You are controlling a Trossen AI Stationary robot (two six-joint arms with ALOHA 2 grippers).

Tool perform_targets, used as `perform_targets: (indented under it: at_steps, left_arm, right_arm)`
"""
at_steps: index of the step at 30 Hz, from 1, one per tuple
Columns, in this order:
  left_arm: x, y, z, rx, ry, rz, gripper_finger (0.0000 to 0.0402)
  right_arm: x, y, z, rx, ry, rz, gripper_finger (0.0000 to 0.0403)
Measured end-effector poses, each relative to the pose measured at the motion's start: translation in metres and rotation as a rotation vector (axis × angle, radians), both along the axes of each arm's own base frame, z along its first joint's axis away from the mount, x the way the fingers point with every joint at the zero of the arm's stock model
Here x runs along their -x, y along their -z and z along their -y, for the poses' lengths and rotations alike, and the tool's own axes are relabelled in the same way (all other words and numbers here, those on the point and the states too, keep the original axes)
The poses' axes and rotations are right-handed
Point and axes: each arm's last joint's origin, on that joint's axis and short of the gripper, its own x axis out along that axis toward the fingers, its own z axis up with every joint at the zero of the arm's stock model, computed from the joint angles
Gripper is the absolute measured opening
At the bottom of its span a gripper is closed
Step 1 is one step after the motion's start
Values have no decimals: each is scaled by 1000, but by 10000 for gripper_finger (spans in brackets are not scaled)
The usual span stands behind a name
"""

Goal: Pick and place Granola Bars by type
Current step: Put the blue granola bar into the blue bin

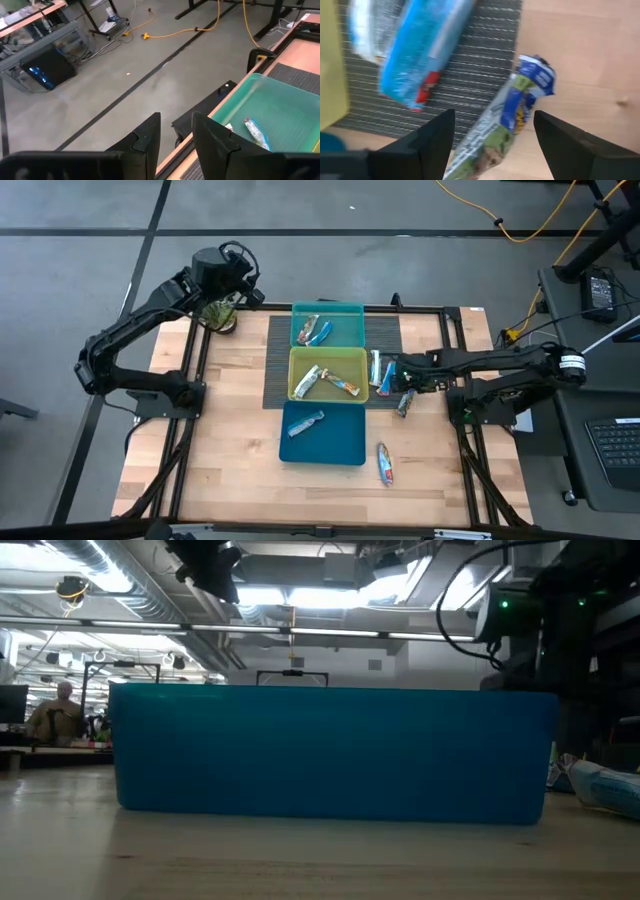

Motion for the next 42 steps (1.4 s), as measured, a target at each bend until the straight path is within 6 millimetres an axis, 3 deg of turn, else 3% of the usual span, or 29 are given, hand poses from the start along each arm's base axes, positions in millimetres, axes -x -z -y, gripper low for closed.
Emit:
perform_targets:
  at_steps: [6, 10, 26, 30, 36, 42]
  left_arm:
    - [0, 0, 0, 8, 1, 11, 106]
    - [0, 0, 0, 16, -5, 22, 106]
    - [0, 0, 0, 41, -27, 61, 99]
    - [0, 0, 0, 42, -27, 61, 100]
    - [0, 0, 0, 42, -27, 62, 98]
    - [0, 0, 0, 42, -27, 61, 97]
  right_arm:
    - [8, 10, -1, -6, -8, -43, 271]
    - [11, 14, -2, -2, -20, -58, 249]
    - [1, 13, 0, 39, -140, 47, 31]
    - [-2, 10, 0, 36, -170, 64, 8]
    - [-15, -14, 2, 58, -245, 114, 14]
    - [-34, -73, 7, 163, -411, 171, 9]
